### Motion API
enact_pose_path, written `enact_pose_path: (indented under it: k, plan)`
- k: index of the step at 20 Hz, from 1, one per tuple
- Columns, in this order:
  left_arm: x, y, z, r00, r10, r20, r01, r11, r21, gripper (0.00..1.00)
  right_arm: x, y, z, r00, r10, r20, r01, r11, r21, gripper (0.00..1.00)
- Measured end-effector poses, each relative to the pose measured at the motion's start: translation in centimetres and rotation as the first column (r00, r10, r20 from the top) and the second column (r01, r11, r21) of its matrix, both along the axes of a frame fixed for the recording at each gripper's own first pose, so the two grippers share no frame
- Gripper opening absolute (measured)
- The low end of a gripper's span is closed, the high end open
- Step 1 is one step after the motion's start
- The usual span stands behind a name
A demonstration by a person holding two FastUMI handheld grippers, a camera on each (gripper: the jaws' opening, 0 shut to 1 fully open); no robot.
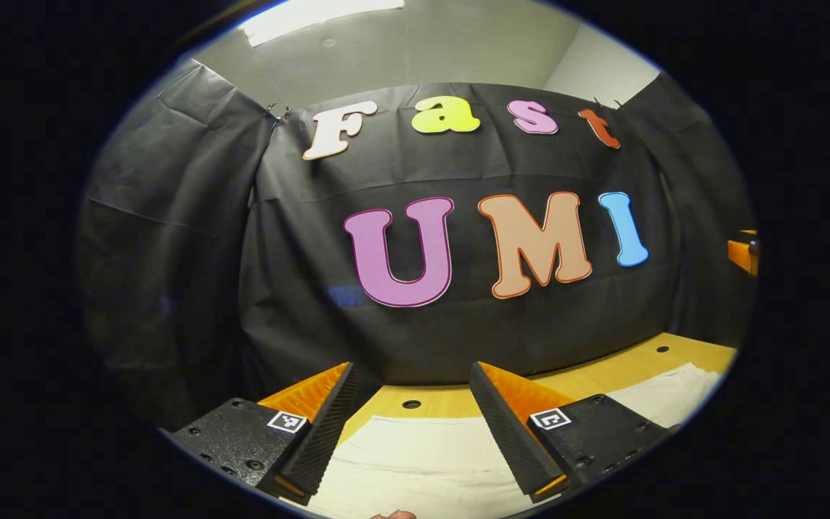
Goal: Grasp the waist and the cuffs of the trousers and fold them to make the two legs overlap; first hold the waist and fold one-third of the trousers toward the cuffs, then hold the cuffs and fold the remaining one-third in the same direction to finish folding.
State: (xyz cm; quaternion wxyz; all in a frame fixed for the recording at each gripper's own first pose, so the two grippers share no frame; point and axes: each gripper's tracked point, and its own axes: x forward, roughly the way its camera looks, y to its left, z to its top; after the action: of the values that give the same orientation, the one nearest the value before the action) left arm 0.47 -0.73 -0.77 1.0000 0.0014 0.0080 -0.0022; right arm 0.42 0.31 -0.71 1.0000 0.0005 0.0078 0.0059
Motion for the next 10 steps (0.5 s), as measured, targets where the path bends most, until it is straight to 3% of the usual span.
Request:
enact_pose_path:
  k: [3, 10]
  plan:
    - [0.2, -0.1, -0.8, 1.0, -0.02, -0.014, 0.02, 0.999, 0.031, 0.96, 0.4, 0.6, -0.1, 1.0, 0.006, -0.003, -0.006, 1.0, 0.0, 0.97]
    - [-0.7, 1.0, -4.0, 0.989, -0.109, -0.098, 0.132, 0.953, 0.274, 0.96, 0.8, 0.8, -1.4, 1.0, 0.019, -0.012, -0.019, 1.0, -0.001, 0.97]
